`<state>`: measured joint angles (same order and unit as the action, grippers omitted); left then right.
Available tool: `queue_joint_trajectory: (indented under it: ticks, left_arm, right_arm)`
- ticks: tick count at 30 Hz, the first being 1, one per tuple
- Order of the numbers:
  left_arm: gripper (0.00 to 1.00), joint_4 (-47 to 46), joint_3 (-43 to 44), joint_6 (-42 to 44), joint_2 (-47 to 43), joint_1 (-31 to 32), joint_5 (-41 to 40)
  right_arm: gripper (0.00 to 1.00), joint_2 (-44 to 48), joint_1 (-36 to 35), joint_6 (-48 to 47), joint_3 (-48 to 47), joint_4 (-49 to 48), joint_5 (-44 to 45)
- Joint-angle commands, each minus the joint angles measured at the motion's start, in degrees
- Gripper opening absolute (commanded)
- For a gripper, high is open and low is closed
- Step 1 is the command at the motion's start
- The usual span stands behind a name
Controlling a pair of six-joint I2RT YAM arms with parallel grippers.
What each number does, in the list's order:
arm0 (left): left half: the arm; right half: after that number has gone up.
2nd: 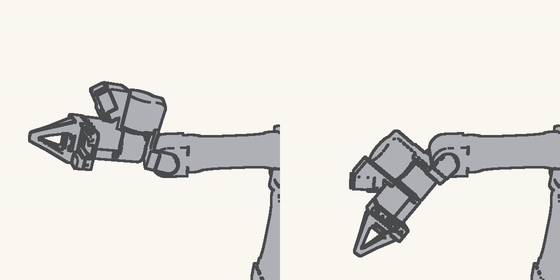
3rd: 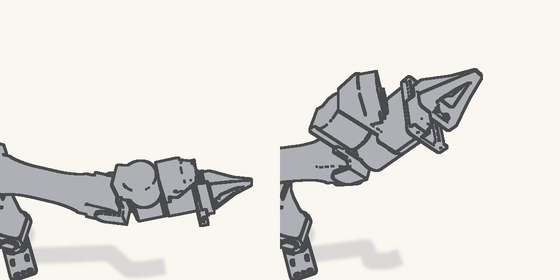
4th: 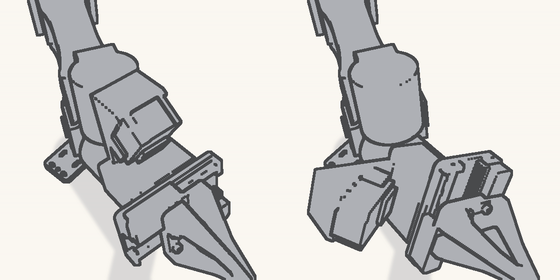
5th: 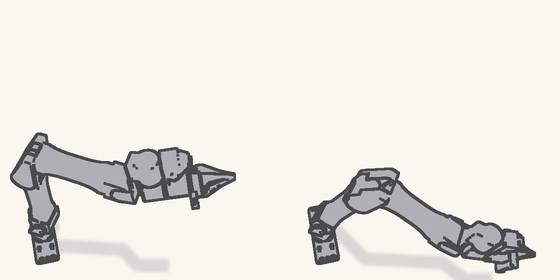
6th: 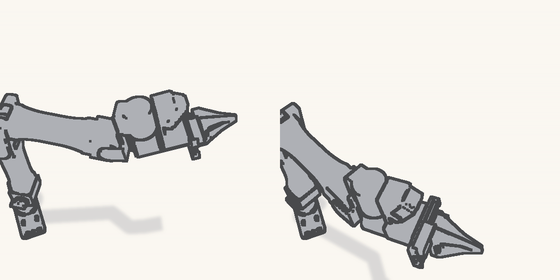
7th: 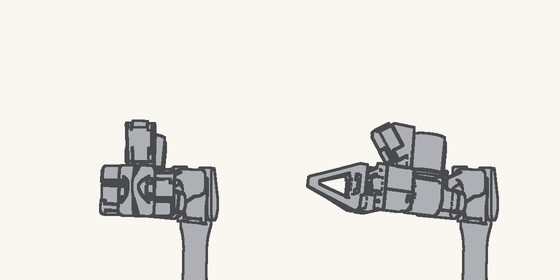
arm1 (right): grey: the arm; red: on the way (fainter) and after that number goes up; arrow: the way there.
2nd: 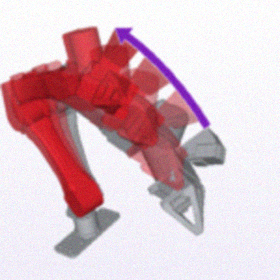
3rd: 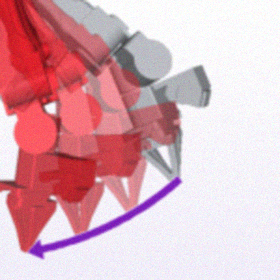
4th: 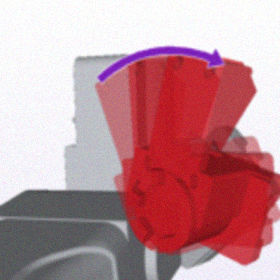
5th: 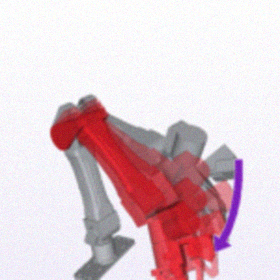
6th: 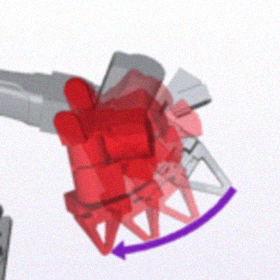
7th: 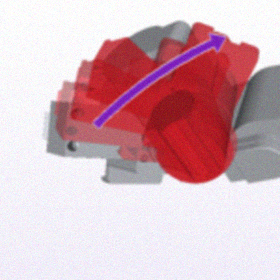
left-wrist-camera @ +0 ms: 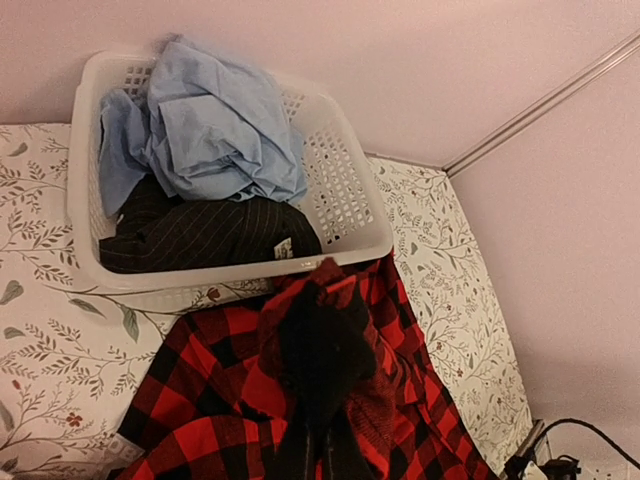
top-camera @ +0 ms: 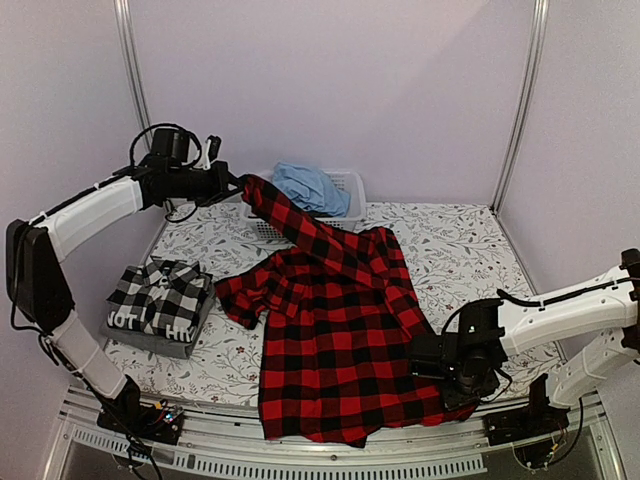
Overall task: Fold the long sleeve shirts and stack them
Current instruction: Pick up the flattened shirt from the center of the board.
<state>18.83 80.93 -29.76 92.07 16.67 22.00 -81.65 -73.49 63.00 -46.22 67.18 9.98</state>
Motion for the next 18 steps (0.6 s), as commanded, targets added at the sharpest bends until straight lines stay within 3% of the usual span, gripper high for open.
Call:
queue_joint_trajectory:
  ticks: [1,11,17,18]
  left_arm:
    - [0.0,0.3,2.4,0.9,1.6,-1.0,-0.2]
    - [0.0,0.0,3.6,0.7,2.8,-1.1,0.4]
    - [0.0,0.4,4.6,0.9,3.0,-1.1,0.7]
    - [0.0,0.4,4.8,0.9,3.0,-1.1,1.0]
  right_arm:
    - [0.46,-2.4,-0.3,-0.3,-0.7,-2.5,1.2]
    - [0.32,-7.5,-0.2,-1.0,-1.2,0.7,4.3]
    - [0.01,-7.3,-0.3,-0.3,-2.6,1.9,5.9]
    - [0.0,-6.7,-0.3,-0.4,-3.2,1.8,6.0]
